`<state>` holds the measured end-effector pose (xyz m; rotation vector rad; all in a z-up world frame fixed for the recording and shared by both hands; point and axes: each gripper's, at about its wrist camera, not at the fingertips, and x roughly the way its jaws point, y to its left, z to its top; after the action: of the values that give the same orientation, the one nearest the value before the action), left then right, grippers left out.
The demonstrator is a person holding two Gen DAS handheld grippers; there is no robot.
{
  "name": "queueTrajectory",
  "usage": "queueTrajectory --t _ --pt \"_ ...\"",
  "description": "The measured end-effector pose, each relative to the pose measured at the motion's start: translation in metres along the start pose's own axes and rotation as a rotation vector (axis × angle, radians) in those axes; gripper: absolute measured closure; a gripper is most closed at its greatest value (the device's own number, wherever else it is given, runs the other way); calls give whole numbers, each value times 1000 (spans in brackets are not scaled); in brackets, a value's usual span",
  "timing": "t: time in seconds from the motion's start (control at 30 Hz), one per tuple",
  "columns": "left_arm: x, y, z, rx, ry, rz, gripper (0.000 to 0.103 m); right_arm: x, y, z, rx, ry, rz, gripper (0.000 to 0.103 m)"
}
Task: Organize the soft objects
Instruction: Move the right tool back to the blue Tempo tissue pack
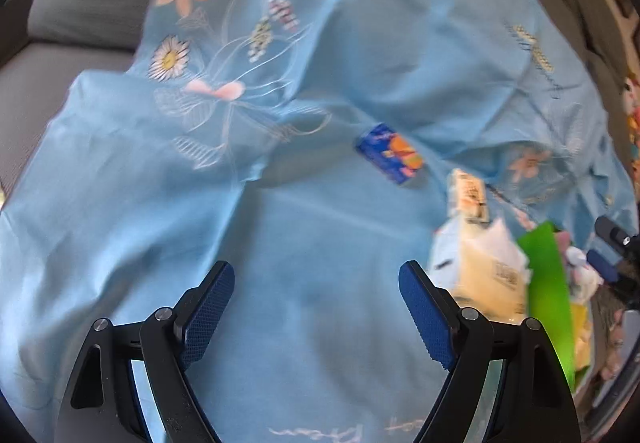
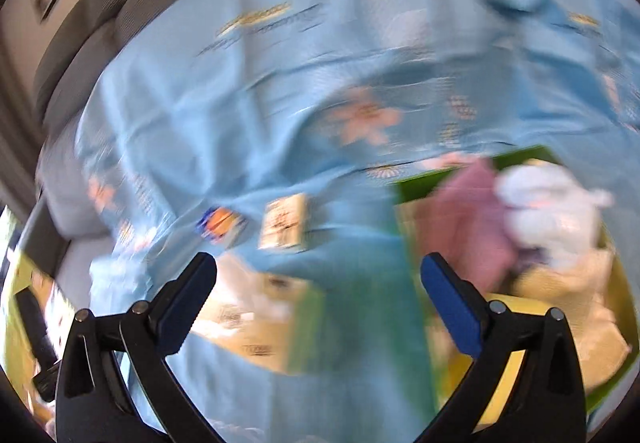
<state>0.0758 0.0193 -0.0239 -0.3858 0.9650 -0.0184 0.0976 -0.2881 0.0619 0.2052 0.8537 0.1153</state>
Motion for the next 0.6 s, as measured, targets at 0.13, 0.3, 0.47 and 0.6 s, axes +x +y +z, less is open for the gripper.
queueTrajectory --t 0.13,0.3,0.47,0.6 --pt "7 22 -8 -58 44 87 18 52 61 16 -152 86 -5 1" --pt "-1 28 -7 -72 22 156 18 134 113 29 -248 249 12 6" --pt "-1 39 -5 -119 56 135 18 201 154 32 -381 339 -78 10" --pt "-5 41 -5 -127 56 125 18 237 166 37 -432 382 -137 11"
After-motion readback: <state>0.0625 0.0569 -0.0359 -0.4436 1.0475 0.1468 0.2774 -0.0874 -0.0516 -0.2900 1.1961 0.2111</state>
